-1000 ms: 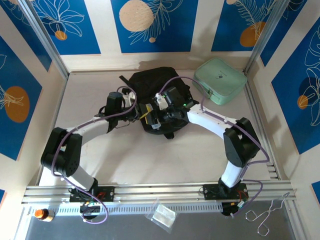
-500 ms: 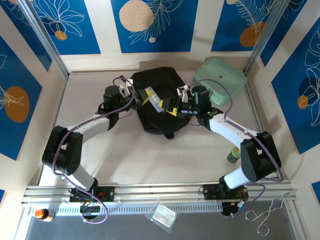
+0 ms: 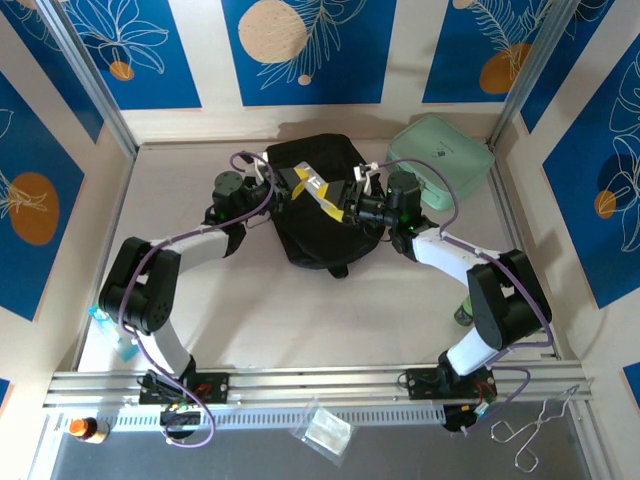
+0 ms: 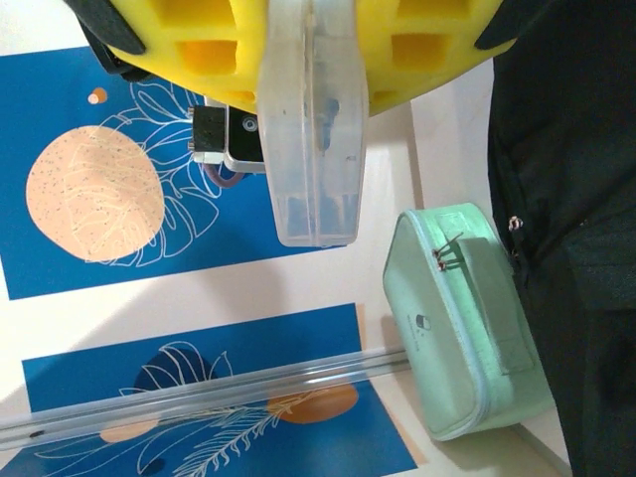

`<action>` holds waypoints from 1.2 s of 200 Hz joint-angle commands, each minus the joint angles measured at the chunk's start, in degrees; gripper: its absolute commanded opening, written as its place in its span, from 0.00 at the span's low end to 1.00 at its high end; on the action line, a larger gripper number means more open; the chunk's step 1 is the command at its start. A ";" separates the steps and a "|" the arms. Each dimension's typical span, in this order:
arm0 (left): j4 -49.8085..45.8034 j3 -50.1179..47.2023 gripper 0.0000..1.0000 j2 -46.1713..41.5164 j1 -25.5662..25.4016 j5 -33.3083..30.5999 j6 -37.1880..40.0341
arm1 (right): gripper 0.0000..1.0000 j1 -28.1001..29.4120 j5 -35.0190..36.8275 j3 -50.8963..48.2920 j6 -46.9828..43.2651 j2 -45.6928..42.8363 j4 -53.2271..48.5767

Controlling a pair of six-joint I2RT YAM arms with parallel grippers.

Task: Pack books, pencil case, and school supplies into a backpack

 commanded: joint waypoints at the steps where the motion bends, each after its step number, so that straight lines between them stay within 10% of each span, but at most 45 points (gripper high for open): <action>1: 4.07 0.14 0.06 -0.52 -0.47 0.06 -0.83 | 0.55 0.14 -0.31 -0.25 1.87 0.53 2.83; 102: -1.59 -4.26 0.18 -4.78 -0.16 2.30 5.46 | 0.17 0.00 -0.79 0.85 -1.22 2.44 1.17; 137: -27.84 -3.24 0.63 -10.76 1.65 -4.22 20.80 | 0.15 -1.21 1.01 -1.40 -5.23 -0.22 -4.88; 161: -49.30 -0.02 0.75 -13.27 3.57 -13.00 32.71 | 0.15 -2.38 3.21 -3.06 -10.10 -3.67 -12.88; 240: -59.82 7.34 0.61 -3.03 9.81 -15.59 42.48 | 0.14 -3.80 17.26 -2.20 -25.46 -12.43 -42.77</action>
